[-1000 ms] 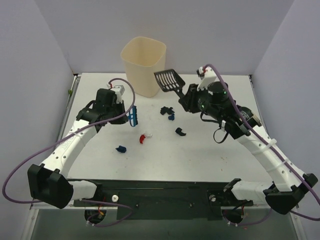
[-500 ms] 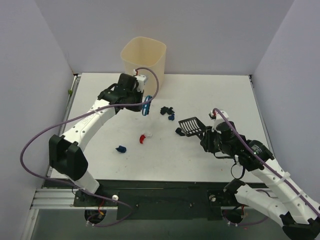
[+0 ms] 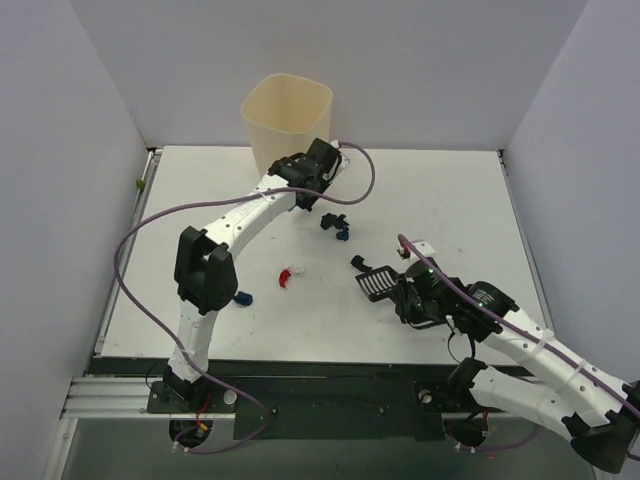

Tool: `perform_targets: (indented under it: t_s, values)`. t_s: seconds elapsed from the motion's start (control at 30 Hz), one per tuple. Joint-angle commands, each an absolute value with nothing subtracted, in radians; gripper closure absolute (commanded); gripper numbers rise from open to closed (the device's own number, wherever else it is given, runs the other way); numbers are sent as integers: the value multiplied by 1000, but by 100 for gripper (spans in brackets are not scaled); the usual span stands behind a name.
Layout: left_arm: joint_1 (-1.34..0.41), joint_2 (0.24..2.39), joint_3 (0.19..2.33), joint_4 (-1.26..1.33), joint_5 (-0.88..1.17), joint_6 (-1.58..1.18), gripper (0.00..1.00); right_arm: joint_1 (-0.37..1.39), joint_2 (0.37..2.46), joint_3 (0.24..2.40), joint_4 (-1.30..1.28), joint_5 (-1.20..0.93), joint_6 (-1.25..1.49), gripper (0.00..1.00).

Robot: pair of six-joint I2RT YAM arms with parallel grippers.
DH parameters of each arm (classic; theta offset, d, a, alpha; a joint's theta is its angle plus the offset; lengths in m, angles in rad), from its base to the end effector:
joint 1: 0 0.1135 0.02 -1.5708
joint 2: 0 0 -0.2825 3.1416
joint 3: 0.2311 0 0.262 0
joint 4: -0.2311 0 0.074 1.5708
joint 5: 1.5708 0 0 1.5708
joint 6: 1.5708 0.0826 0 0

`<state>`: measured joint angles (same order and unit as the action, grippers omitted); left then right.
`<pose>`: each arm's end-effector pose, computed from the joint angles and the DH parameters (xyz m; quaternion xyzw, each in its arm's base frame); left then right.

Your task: Sweep away the paper scraps from the table

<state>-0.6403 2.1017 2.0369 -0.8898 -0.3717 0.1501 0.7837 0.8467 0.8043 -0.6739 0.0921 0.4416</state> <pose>0.4258 -0.2798 0.2773 0.3088 0.8859 0.0985 0.3318 0.1527 0.1415 0.2717 -0.1359 0.8991 0.2037 0.3627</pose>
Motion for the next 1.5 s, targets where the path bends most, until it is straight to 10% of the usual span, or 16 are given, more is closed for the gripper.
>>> perform_targets:
  t_s: [0.0,1.47]
  values:
    - [-681,2175,2115,-911,-525,296,100,819,877,770,-646,176,480,100]
    - [-836,2395,2347,-1235,26,522,100,721,1316,882,-339,100,310,100]
